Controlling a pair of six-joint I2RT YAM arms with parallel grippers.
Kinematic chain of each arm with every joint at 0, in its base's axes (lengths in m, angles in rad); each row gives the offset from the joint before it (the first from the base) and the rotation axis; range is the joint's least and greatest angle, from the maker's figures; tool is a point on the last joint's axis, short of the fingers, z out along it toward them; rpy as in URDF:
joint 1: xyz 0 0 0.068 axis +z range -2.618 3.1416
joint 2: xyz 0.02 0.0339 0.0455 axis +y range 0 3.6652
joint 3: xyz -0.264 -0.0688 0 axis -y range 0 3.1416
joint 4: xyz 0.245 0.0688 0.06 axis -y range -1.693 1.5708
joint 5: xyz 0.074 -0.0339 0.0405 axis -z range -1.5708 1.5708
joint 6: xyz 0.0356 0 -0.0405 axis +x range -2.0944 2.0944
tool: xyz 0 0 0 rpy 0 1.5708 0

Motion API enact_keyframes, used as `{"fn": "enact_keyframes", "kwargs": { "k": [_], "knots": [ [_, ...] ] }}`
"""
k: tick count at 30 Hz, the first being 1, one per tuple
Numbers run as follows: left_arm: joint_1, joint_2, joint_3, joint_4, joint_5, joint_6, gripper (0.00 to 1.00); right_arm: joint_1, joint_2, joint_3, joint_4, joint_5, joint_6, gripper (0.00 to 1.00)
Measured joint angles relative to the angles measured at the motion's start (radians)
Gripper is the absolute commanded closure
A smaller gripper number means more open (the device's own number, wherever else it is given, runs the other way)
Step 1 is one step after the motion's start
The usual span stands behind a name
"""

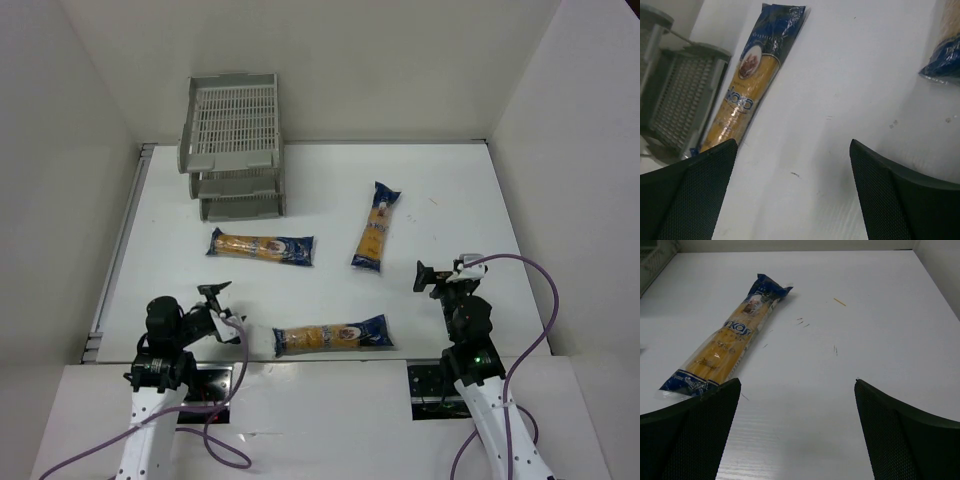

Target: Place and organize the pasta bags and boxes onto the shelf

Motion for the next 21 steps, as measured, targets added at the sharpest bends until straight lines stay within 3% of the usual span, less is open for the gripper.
{"fn": "enact_keyframes", "kwargs": {
  "k": [9, 14, 18, 21],
  "knots": [
    [0.0, 0.0, 0.0, 0.029, 0.035, 0.455, 0.0, 0.0, 0.0, 0.0, 0.0, 0.0, 0.0, 0.0],
    [-0.001, 0.0, 0.002, 0.242, -0.118, 0.376, 0.0, 0.0, 0.0, 0.002, -0.006, -0.116, -0.109, 0.0],
    [-0.006, 0.016, 0.089, 0.237, -0.272, 0.292, 0.0, 0.0, 0.002, 0.067, -0.022, -0.285, -0.319, 0.0],
    [-0.008, 0.165, 0.257, 0.202, -0.407, 0.249, 0.0, 0.0, 0.003, 0.177, -0.028, -0.391, -0.558, 0.0]
  ]
}}
